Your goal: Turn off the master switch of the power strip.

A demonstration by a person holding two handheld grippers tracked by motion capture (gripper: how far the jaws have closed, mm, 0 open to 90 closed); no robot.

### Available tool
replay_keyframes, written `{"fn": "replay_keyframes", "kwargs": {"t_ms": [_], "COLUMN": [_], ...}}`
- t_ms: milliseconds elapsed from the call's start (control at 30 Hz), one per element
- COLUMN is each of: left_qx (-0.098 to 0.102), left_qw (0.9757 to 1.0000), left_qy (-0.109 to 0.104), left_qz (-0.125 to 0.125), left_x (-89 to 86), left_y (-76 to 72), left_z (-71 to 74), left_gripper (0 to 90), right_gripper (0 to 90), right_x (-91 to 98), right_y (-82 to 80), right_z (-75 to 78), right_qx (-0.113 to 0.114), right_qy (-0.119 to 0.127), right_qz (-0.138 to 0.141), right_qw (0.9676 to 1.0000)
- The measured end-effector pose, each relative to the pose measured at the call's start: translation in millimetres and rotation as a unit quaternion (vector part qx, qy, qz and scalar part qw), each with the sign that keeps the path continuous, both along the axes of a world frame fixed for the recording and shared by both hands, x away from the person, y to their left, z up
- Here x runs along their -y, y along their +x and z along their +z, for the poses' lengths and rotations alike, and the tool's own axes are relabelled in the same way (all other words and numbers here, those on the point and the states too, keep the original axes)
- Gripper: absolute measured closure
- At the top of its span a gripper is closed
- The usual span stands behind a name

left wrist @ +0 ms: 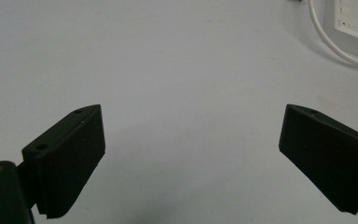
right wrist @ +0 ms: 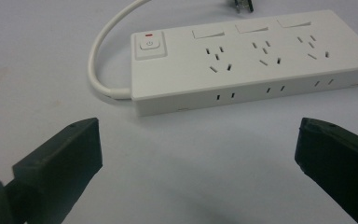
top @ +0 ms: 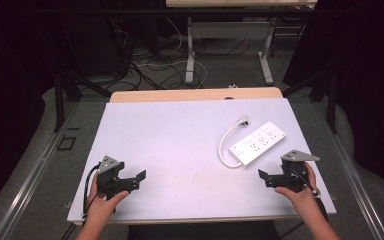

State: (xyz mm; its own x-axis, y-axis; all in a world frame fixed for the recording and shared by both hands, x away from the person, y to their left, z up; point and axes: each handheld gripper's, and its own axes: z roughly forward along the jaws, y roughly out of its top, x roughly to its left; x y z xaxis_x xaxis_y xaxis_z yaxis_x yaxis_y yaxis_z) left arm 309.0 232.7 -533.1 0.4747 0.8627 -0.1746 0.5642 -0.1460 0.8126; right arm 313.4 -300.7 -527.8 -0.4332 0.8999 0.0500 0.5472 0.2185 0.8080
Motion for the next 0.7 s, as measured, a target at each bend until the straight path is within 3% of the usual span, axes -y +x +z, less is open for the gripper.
{"fn": "replay_keyframes", "kwargs": {"t_ms": [267,300,333,700], "left_qx": [0.000,0.000,0.000,0.001], "left_qw": [1.0000,1.0000,1.0000,1.0000], "left_qy": [0.000,0.001,0.000,0.002], "left_qz": [0.000,0.000,0.000,0.000], "left_x": [0.0,0.0,0.0,0.0], "left_y": [0.1,0.1,0.1,0.3], "left_z": [-0.2,-0.2,-0.2,-0.6], "left_gripper": [7.0,7.0,7.0,7.0], "right_gripper": [1.0,1.0,1.0,1.3], "right_x": [16.9,17.4,20.3,35.9], "right_y": [-1.3,-0.7,-1.9,-4.2], "right_z": [-10.7,-13.5,-13.4,-22.1], "right_qx": [0.000,0.011,0.000,0.006], "right_qy": [0.015,0.019,0.020,0.036], "right_qz": [-0.034,-0.044,-0.042,-0.074], "right_qw": [0.9993,0.9988,0.9989,0.9966]}}
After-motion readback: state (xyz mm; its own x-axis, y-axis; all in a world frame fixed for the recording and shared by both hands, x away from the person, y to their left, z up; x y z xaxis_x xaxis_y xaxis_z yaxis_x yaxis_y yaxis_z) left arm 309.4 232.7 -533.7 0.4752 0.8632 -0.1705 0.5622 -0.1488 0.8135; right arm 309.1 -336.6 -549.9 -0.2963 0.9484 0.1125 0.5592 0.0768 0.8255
